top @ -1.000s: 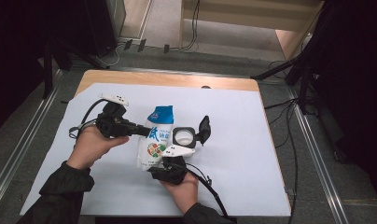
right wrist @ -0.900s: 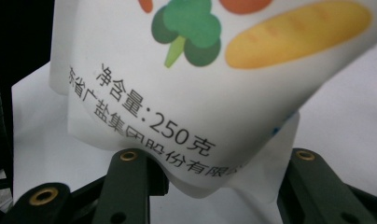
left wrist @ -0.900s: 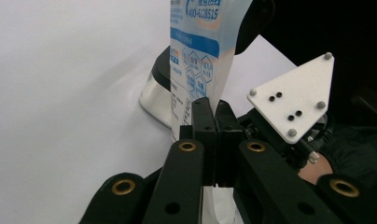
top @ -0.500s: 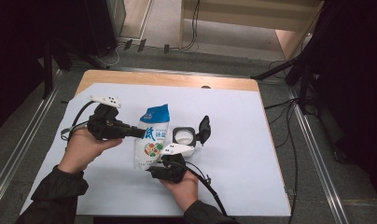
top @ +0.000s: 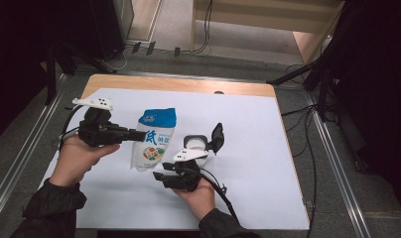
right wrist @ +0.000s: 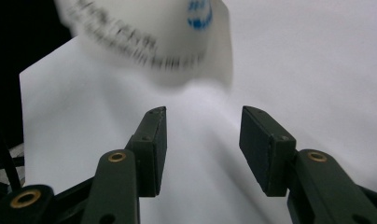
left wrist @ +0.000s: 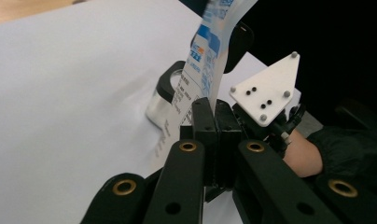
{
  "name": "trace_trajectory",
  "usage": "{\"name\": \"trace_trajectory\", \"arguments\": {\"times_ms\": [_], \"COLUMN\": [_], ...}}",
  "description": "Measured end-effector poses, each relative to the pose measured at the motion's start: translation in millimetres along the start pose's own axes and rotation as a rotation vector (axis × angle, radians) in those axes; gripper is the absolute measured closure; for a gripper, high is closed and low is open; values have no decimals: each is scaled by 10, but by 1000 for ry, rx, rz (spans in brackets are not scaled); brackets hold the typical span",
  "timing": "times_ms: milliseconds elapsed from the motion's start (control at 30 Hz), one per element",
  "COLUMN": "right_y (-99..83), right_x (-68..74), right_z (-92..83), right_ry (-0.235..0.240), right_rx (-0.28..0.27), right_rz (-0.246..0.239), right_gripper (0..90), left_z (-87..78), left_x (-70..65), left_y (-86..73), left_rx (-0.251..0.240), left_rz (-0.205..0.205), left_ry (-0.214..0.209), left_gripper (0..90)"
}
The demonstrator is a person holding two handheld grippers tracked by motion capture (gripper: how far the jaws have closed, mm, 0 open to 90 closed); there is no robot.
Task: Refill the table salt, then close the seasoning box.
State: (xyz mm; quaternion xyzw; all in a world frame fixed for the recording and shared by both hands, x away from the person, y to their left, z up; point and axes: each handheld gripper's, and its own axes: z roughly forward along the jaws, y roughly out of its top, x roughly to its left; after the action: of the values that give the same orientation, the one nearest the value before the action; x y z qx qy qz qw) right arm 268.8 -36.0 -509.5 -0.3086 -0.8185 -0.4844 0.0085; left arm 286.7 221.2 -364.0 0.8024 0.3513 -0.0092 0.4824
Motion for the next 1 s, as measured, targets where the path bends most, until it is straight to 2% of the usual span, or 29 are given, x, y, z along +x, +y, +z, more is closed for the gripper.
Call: {"name": "trace_trajectory", "arguments": {"times_ms": [167,433,633,767,867,1000], "right_y": [20,12,-131,-167,-180,-196], "right_x": [-4,-60,-168,-300,-383,-451], "right_z": [-84,-357,-653,-808,-925,-1045], "right_ry": [10,28,-8,-23,-26,-52], "right_rx": [-8,13,57,50,29,17], "right_rz": [8,-20,-70,-43,-4,-11], "right_gripper": [525,508,506,506,508,513], "left_z": [-28,-16,-4,12,28,53], "left_x": [96,187,226,268,296,355], "left_y": [-41,-76,-86,-82,-75,-65], "left_rx": [11,21,17,14,6,0], "left_rz": [-20,-35,-38,-41,-43,-49], "left_ry": [61,97,130,138,141,154], "left_gripper": [900,900,900,900,900,900]}}
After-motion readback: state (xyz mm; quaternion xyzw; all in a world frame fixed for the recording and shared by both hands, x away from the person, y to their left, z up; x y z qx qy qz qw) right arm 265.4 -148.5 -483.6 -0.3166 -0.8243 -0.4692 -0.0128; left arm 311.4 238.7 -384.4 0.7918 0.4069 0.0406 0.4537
